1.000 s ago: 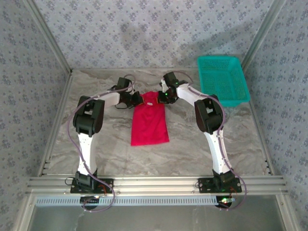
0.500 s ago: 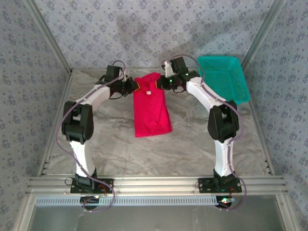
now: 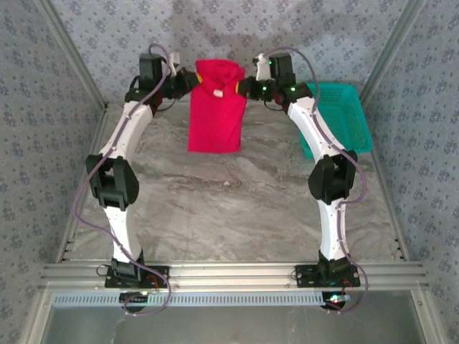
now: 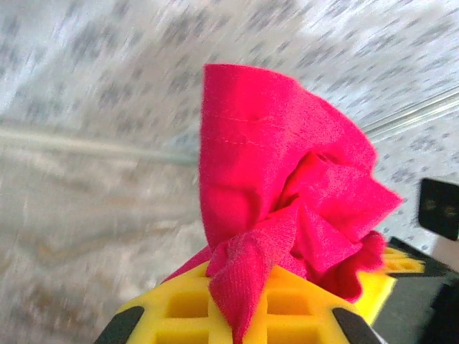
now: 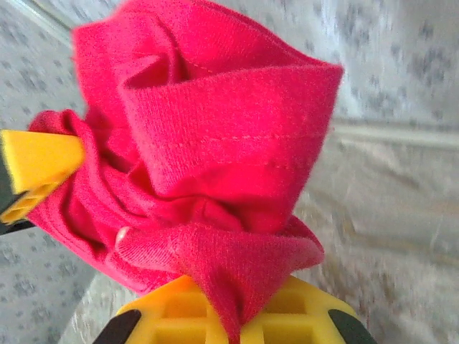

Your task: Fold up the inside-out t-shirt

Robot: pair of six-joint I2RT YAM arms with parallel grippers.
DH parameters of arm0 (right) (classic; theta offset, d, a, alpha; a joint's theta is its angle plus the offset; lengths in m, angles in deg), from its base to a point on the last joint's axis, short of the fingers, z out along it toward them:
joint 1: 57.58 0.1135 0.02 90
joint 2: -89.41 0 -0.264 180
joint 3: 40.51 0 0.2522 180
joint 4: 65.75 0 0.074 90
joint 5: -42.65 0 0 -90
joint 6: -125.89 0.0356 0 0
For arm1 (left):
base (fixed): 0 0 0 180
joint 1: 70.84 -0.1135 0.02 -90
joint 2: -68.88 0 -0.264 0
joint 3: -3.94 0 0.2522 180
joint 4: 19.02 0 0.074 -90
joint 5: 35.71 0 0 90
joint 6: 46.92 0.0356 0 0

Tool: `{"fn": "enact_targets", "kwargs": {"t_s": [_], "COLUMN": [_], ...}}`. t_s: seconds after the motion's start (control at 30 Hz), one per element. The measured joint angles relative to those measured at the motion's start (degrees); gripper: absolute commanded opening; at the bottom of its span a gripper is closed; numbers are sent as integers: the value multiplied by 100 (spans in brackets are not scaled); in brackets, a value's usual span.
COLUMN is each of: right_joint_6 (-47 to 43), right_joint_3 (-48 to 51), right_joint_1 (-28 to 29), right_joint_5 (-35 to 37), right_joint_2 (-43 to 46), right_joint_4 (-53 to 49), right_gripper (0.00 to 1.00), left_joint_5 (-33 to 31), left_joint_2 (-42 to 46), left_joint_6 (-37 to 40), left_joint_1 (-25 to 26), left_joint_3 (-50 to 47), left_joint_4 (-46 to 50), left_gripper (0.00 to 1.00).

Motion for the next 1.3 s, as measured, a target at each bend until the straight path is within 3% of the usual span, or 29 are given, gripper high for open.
{"fn": "enact_targets", "kwargs": {"t_s": [0.1,0.17,0.3,0.43,0.6,0.73,0.87,1.3], "right_joint_6": [44,22,-76,-74,46,109,105,-114], "right_joint_3": [-280,11,2085,4636,6596,6824,6612,4299], "right_joint_1": [-122,-138,114,557,1023,1023,807,83], "right_joint_5": [-162,-236,-262,-195,39,188,284,439], "right_joint_2": [-46,105,892,1696,2553,2848,2684,61], "right_joint_4": [61,251,732,1259,1488,1683,1781,1246], "right_gripper": [0,0,0,0,0,0,0,0], "left_joint_5": [4,-48,-286,-516,-828,-992,-1091,-1189], "left_joint_2": [52,413,1598,2131,2747,3091,2688,-557], "left_joint_6": [304,540,761,719,654,684,754,1086], "left_joint_1": [22,94,341,601,942,1049,994,623], "left_joint_3": [328,-363,-3405,-5825,-6972,-6905,-6470,-3156], "left_joint_4": [-4,-319,-1434,-2031,-2002,-2070,-2037,-1220], "left_gripper": [0,0,0,0,0,0,0,0]}}
